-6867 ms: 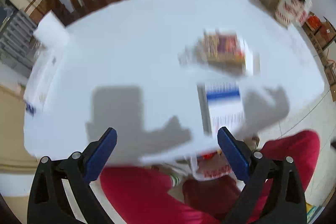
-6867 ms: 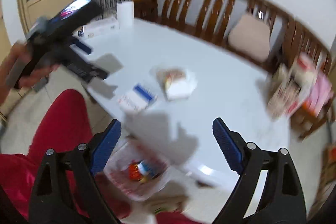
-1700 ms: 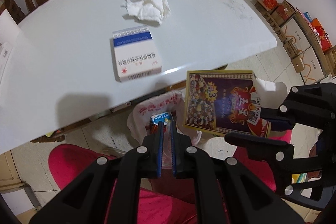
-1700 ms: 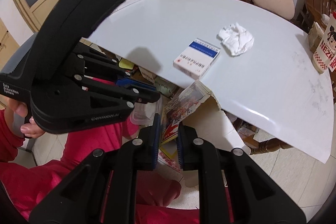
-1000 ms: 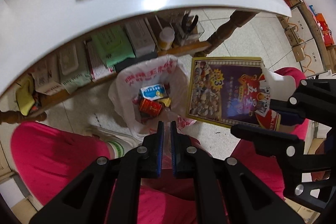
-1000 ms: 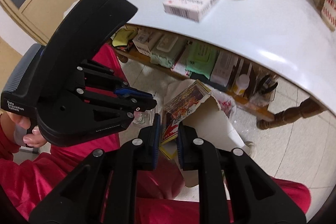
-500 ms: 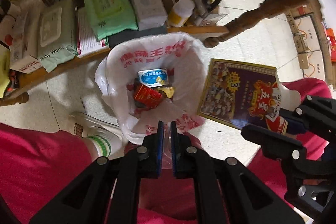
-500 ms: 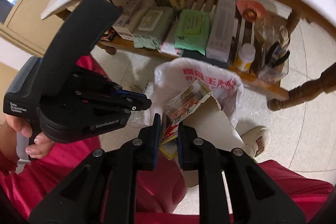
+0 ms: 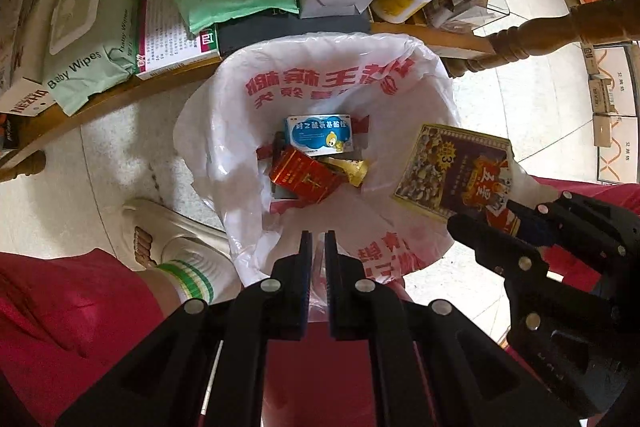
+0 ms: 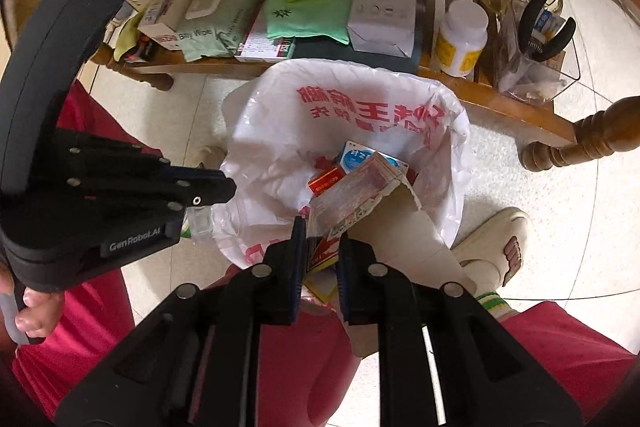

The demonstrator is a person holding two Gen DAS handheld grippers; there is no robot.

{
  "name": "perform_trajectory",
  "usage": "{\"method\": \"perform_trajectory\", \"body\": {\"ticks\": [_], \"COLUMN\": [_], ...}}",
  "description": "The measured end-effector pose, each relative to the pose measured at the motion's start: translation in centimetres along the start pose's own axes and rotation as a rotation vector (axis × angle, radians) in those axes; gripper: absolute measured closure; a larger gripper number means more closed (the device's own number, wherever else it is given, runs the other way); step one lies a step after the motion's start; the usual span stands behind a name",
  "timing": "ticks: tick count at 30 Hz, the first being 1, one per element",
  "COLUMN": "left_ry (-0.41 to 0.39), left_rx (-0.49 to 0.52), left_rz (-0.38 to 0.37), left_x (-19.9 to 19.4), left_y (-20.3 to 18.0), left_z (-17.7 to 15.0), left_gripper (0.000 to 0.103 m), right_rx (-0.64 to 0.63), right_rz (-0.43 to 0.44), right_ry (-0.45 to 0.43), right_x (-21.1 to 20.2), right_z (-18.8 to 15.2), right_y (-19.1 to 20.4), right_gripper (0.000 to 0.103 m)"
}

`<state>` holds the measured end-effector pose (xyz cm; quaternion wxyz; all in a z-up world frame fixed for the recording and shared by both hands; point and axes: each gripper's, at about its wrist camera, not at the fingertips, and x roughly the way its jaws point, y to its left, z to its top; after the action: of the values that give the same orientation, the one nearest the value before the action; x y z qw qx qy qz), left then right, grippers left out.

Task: Collect trash
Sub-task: 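Open both grippers to drop the card box and cup into the bag, then raise both tools back over the table toward the tissue and medicine box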

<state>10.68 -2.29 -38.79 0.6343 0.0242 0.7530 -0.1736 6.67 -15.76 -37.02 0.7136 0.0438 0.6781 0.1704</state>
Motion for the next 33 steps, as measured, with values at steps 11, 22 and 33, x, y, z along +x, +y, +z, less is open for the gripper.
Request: {"method": "perform_trajectory", "body": {"ticks": [11,22,33], "left_ry": [0.031,-0.007,-0.085], "left_rx": [-0.095,-0.076,-0.120], "left_rz": [0.014,0.049,0.063], "left_x": [1.5,0.9,-4.1], "left_y": [1.5,1.0,1.2], "left_z": [0.7,0.6,-2.4], "left_gripper": [0.051,0.037,0.018], "right_rx": [0.029,0.046,0.062], "right_rz": [-0.010,0.008,0.015], "right_ry": [-0.013,-0.031,-0.115], "right_x": [0.6,0.5,-4.8], "right_z": [0.4,0.5,-0.5], "right_y": [-0.4,-0.5,0.1], "right_gripper": [0.056,0.055,0.021]}}
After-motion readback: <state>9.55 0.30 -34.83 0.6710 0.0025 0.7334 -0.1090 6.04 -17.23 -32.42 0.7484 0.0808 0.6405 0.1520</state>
